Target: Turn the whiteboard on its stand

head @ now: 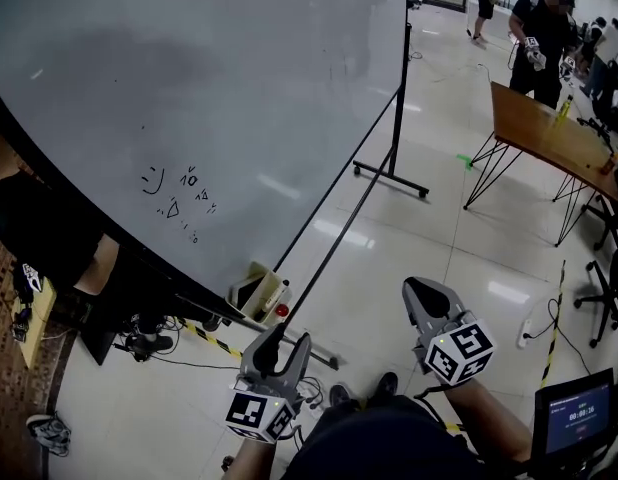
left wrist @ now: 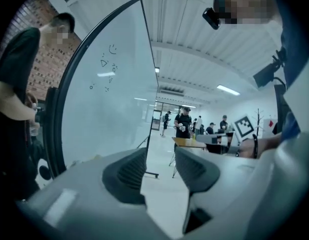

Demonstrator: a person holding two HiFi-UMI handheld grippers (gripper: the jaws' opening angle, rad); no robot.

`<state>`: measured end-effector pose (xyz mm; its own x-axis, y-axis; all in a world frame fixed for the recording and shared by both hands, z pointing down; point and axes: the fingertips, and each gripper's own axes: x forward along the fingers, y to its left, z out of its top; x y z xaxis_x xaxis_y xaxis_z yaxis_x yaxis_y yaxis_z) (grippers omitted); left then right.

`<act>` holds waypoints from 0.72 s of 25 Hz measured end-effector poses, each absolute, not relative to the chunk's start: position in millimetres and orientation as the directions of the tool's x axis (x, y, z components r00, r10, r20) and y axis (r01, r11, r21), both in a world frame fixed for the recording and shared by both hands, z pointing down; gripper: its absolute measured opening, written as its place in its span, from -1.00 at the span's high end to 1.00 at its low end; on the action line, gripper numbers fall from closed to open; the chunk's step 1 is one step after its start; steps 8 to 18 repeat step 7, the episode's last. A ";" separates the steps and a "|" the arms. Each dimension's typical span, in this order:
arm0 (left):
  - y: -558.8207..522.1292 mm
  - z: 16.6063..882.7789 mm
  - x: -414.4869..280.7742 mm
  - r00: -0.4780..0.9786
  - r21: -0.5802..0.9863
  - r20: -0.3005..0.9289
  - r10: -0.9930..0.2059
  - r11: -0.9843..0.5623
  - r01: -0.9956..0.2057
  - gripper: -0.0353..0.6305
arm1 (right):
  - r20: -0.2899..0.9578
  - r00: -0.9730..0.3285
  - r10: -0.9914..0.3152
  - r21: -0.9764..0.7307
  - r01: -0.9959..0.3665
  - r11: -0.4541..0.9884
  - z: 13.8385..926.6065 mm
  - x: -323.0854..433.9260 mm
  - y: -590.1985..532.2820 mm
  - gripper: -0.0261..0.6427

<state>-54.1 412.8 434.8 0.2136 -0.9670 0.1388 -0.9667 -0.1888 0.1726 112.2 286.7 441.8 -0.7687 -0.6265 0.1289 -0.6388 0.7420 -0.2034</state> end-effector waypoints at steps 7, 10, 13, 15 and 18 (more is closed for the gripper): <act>408.6 428.1 -50.3 0.222 0.165 0.126 -0.967 -0.200 -0.966 0.34 | 0.129 -0.759 -0.639 -0.206 -0.650 0.731 442.1 122.9 283.0 0.87; 408.6 428.1 -50.3 0.222 0.165 0.126 -0.967 -0.200 -0.966 0.34 | 0.129 -0.759 -0.639 -0.206 -0.650 0.731 442.1 122.9 283.0 0.87; 408.6 428.1 -50.3 0.222 0.165 0.126 -0.967 -0.200 -0.966 0.34 | 0.129 -0.759 -0.639 -0.206 -0.650 0.731 442.1 122.9 283.0 0.87; 408.6 428.1 -50.3 0.222 0.165 0.126 -0.967 -0.200 -0.966 0.34 | 0.129 -0.759 -0.639 -0.206 -0.650 0.731 442.1 122.9 283.0 0.87; 408.6 428.1 -50.3 0.222 0.165 0.126 -0.967 -0.200 -0.966 0.34 | 0.129 -0.759 -0.639 -0.206 -0.650 0.731 442.1 122.9 283.0 0.87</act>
